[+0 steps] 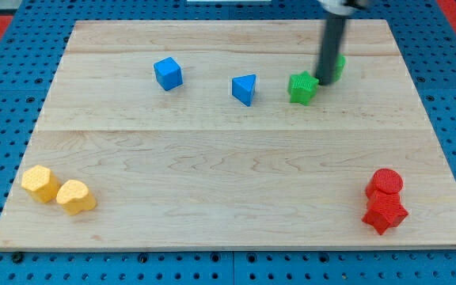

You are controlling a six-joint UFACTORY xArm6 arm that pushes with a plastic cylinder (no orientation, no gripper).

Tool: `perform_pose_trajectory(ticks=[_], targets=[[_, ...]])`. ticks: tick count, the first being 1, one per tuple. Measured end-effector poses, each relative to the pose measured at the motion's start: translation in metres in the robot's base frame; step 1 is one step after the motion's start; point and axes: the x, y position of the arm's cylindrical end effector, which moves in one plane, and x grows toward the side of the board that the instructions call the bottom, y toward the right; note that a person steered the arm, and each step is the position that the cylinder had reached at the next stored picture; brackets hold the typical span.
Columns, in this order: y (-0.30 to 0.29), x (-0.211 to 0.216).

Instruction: Nudge the yellow heart right a bit

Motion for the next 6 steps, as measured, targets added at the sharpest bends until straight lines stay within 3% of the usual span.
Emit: perform_pose_trajectory(ticks=[1,3,4,6], targets=[[-0.009,0.029],[-0.112,-0.023],[-0.120,-0.053],[0.048,-0.112]])
